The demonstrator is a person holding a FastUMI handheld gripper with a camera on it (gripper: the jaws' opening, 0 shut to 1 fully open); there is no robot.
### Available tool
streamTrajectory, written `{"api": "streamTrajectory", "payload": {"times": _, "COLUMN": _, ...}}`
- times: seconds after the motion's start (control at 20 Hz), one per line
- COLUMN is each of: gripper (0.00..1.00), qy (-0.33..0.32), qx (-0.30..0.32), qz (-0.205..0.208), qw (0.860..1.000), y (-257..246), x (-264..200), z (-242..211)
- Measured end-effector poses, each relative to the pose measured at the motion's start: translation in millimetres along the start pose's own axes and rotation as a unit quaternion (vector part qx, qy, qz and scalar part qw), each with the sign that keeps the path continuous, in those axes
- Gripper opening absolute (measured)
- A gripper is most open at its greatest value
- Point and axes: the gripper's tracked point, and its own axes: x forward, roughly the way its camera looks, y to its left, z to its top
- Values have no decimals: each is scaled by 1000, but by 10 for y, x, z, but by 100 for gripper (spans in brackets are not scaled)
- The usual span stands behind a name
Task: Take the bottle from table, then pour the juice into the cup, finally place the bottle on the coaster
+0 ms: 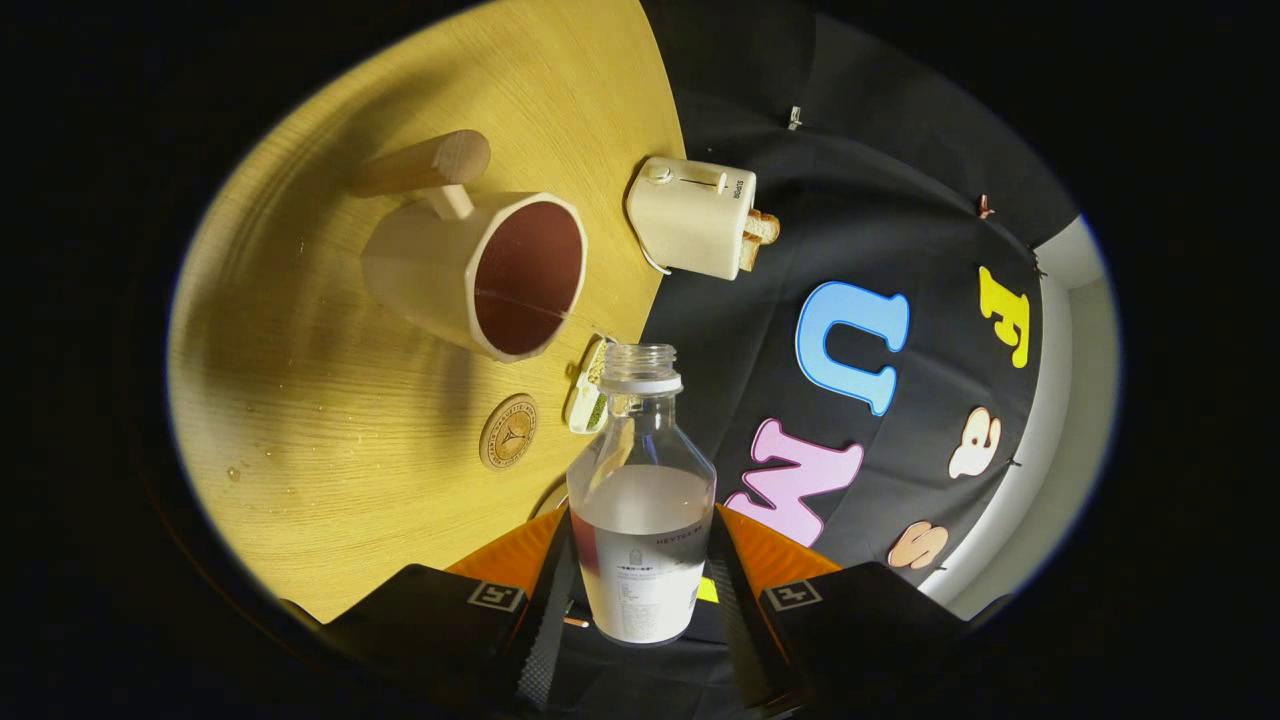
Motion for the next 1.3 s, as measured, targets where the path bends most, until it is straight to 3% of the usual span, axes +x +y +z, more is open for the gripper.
{"api": "streamTrajectory", "payload": {"times": 1.3, "gripper": 72, "qy": -12, "qx": -36, "qz": -9, "qw": 999, "y": 15, "x": 121, "z": 3}}
